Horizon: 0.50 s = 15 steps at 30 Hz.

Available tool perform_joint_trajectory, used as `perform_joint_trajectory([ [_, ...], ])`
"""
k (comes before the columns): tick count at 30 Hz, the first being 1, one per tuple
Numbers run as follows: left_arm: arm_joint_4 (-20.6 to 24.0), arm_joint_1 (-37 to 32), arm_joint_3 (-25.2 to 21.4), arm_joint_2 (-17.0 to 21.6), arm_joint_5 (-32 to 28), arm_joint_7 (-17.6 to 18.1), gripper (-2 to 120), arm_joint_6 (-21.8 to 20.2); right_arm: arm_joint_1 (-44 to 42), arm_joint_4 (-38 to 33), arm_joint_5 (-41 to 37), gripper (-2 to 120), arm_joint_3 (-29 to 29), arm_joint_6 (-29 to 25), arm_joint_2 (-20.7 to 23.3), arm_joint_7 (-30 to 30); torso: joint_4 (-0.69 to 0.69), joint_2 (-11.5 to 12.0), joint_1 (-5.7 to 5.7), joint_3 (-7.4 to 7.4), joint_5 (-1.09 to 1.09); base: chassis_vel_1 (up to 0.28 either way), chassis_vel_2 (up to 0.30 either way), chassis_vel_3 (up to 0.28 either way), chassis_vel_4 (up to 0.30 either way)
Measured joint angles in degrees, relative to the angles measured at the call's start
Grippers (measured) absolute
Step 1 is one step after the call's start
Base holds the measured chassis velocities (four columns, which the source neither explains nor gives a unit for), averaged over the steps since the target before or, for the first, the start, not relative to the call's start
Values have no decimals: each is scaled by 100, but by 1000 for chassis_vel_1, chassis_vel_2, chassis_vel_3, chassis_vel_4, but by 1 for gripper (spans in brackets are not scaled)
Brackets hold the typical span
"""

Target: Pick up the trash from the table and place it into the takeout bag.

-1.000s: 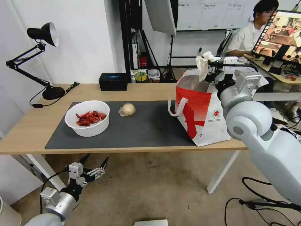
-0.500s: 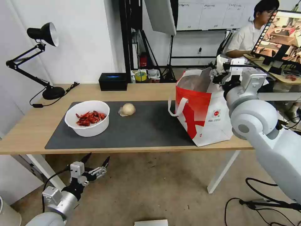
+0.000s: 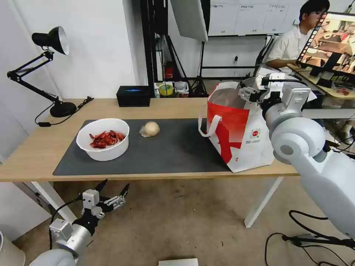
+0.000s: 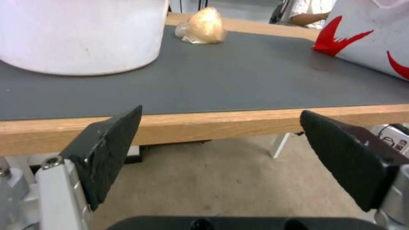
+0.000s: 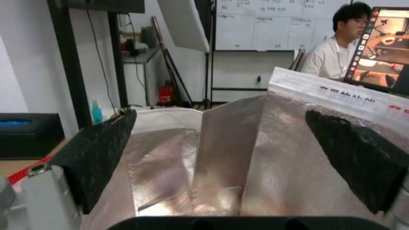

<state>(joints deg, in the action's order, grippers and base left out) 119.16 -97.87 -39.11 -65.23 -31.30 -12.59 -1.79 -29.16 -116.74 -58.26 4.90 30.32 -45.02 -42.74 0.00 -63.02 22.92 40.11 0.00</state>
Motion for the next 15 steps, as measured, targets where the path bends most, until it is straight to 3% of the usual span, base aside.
perform_joint_trajectory([
  [15,-8,-8,-72,59,-49,4,100,-3,175,30,22,100,-202,-16,-119,58,0,0,0,0,0,0,0,0,0],
])
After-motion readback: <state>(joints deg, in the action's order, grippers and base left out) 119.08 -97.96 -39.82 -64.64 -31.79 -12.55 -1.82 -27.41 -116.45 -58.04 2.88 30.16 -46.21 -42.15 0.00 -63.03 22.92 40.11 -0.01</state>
